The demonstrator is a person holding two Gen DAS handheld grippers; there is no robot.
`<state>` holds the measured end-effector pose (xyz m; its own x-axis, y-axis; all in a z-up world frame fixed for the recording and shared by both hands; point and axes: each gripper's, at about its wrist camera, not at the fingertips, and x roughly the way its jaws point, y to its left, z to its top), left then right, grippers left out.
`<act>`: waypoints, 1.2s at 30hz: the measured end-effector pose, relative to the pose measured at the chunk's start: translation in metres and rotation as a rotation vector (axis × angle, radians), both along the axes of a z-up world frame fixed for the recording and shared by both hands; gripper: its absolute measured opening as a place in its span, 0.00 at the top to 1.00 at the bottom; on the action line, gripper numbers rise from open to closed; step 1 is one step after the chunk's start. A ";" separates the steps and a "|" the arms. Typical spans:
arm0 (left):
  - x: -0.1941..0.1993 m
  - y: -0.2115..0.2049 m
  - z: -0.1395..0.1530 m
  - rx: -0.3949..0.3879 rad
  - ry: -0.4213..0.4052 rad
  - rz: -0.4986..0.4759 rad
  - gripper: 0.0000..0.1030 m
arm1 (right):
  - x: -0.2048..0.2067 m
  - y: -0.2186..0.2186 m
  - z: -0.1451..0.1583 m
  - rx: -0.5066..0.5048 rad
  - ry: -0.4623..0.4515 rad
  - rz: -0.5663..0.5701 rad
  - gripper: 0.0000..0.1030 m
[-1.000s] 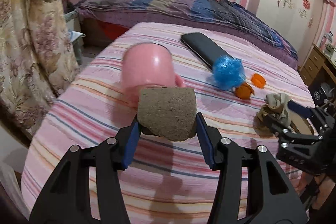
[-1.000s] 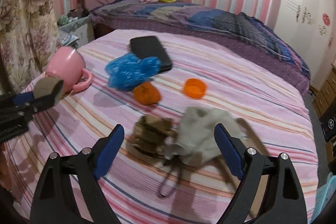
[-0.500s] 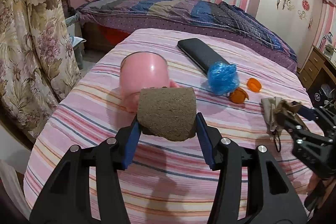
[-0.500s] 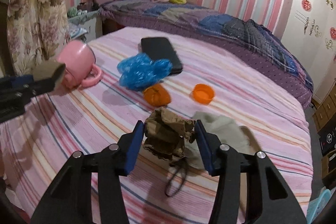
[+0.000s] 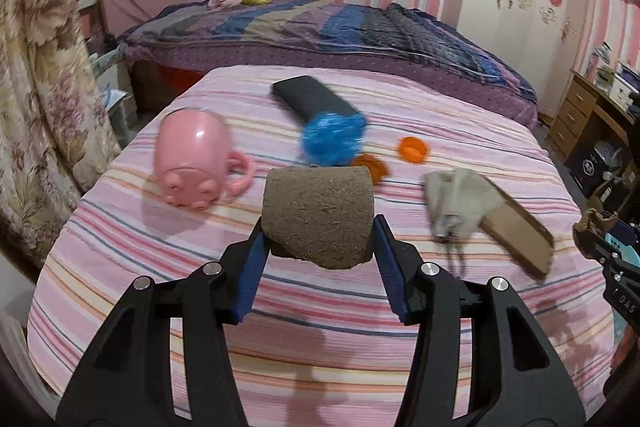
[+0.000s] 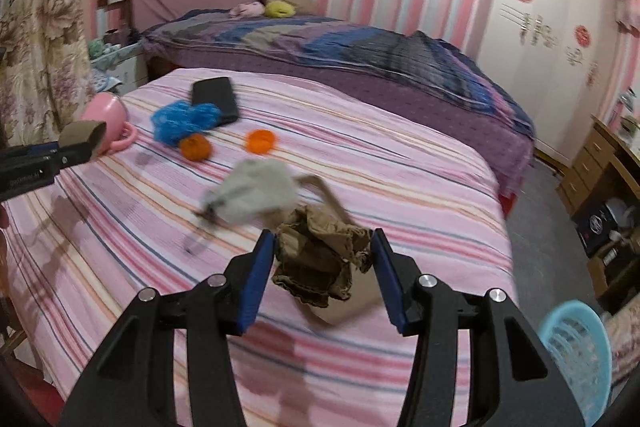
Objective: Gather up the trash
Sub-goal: 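Carry the sponge roll and brown cloth over the blue basket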
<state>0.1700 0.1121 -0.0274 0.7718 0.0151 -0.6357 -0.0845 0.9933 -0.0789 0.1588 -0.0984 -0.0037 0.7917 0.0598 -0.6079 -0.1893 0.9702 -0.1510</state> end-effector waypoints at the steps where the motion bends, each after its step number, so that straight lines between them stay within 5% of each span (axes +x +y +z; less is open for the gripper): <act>1: -0.001 -0.007 0.001 -0.001 -0.005 -0.009 0.51 | -0.003 -0.006 0.000 -0.002 -0.001 -0.011 0.52; 20: -0.015 -0.132 0.000 0.024 -0.018 -0.128 0.51 | -0.058 -0.196 -0.014 0.057 -0.016 -0.281 0.52; 36: -0.023 -0.220 -0.006 0.065 -0.037 -0.241 0.51 | -0.087 -0.279 -0.016 0.113 -0.029 -0.412 0.52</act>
